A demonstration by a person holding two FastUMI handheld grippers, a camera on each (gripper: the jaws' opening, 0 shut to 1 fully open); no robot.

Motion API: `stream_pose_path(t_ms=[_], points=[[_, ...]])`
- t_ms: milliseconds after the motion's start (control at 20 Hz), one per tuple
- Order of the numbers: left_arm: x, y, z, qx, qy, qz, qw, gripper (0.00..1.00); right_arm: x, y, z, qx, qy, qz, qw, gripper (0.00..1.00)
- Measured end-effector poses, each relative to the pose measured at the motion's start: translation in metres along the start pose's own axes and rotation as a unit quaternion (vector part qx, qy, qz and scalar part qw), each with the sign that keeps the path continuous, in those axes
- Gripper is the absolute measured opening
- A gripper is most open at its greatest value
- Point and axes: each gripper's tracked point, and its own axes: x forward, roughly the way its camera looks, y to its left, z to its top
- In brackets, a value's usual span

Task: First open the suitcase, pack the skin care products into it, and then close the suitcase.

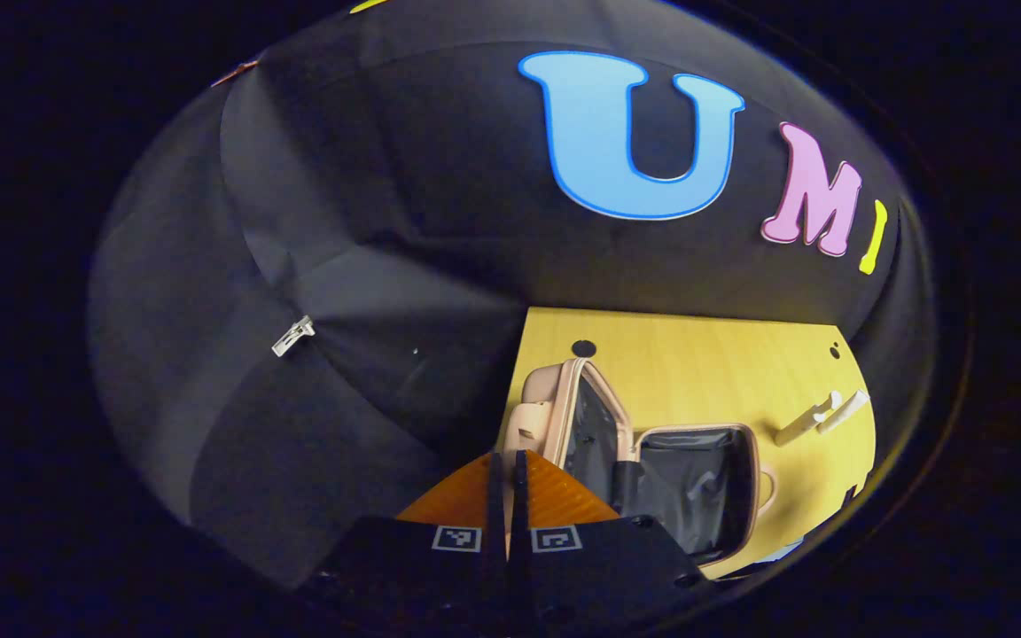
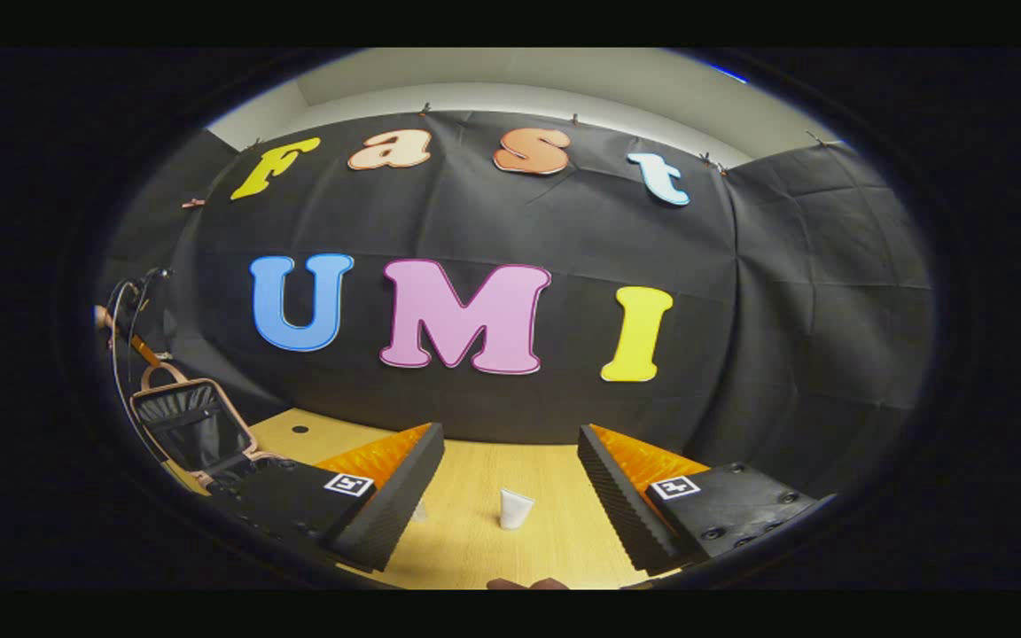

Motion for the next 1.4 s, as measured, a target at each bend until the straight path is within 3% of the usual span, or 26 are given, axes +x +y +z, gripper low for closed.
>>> stream_pose_path(t_ms=[350,550,650,800,950,1050,1200,1350,1400], points=[[0.129,0.111,-0.083,-0.112,0.078,0.047,0.99,0.06,-0.006,0.024,-0.013,0.027,0.051,-0.016,0.998,0.97],[0.139,0.123,-0.094,-0.176,0.058,0.033,0.982,0.06,-0.008,0.036,-0.016,-0.015,0.069,-0.008,0.997,0.97],[0.125,0.106,-0.085,-0.154,0.017,0.007,0.988,0.06,-0.007,0.04,-0.018,-0.022,0.068,-0.002,0.997,0.97],[0.085,0.024,-0.064,-0.09,-0.038,-0.062,0.993,0.06,0.002,0.05,-0.033,0.005,0.077,0.01,0.997,0.97],[0.036,-0.092,-0.048,-0.034,-0.087,-0.159,0.983,0.06,0.013,0.052,-0.047,0.031,0.08,0.011,0.996,0.97],[0.01,-0.176,-0.054,0.0,-0.098,-0.21,0.973,0.14,0.021,0.049,-0.055,0.035,0.072,0.009,0.997,0.97],[-0.011,-0.311,-0.086,0.031,-0.081,-0.29,0.953,0.37,0.039,0.033,-0.091,0.031,0.097,0.008,0.995,0.97],[-0.002,-0.424,-0.128,0.044,-0.042,-0.33,0.942,0.38,0.058,0.013,-0.139,0.03,0.137,0.012,0.99,0.97],[0.004,-0.456,-0.139,0.044,-0.031,-0.339,0.939,0.5,0.065,0.006,-0.159,0.03,0.153,0.012,0.988,0.94]])
